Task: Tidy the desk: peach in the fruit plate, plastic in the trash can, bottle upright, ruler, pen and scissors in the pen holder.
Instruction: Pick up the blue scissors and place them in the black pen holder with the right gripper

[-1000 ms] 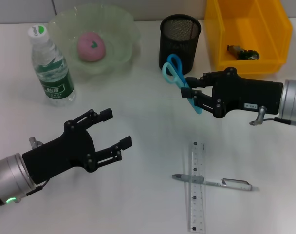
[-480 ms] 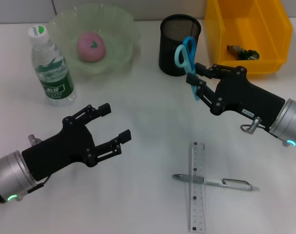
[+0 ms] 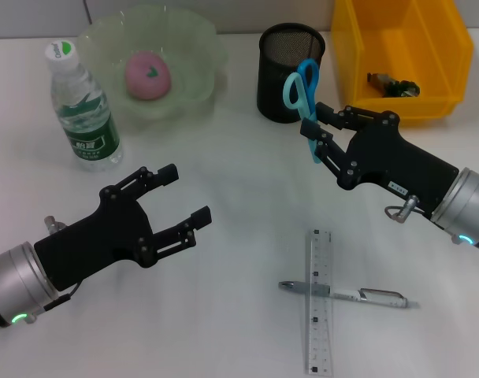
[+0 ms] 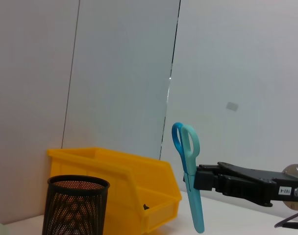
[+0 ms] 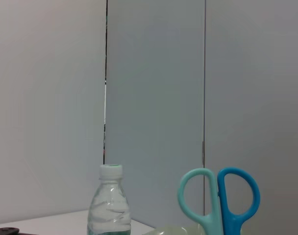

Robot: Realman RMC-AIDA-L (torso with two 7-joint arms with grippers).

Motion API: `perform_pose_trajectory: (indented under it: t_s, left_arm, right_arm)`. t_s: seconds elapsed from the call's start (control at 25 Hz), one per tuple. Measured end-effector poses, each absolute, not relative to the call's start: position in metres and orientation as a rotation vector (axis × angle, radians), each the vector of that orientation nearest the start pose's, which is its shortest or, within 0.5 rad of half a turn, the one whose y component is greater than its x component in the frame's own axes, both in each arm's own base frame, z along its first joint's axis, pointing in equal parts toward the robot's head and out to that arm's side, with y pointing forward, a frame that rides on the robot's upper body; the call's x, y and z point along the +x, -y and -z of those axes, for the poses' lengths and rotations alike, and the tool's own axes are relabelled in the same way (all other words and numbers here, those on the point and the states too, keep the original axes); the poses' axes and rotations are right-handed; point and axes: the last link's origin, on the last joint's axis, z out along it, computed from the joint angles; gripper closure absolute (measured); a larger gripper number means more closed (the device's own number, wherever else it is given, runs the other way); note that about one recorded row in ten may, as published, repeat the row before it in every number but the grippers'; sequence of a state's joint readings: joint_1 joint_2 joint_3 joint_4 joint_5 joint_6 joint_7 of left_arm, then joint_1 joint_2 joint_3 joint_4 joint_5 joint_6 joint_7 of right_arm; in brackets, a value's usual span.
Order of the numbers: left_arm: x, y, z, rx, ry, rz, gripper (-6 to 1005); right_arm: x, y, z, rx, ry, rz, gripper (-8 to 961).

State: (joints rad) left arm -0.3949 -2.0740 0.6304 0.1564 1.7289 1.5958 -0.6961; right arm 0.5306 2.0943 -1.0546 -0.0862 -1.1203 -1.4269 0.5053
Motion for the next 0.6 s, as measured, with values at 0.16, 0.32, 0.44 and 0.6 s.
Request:
perform_pose_trajectory:
  t_s: [0.16, 0.32, 0.44, 0.6]
  left_arm:
    - [-0.294, -0.253, 0.050, -2.445, 0.442, 1.027, 169]
    - [-0.294, -0.253, 0.050, -2.446, 0.446, 1.029, 169]
    - [-0.294, -0.253, 0.050, -2.445, 0.449, 1.031, 168]
    - [-0.294, -0.253, 0.050, -2.437, 0.453, 1.037, 168]
  right_arm:
    - [0.259, -0.308, 0.061, -2.298, -0.262, -0.976, 737]
    - [0.251, -0.314, 0.060, -2.296, -0.237, -1.012, 737]
    - [0.247, -0.318, 0.058, -2.285, -0.229, -1.022, 737]
    - [0.240, -0.327, 0.055, -2.263, -0.207, -1.035, 737]
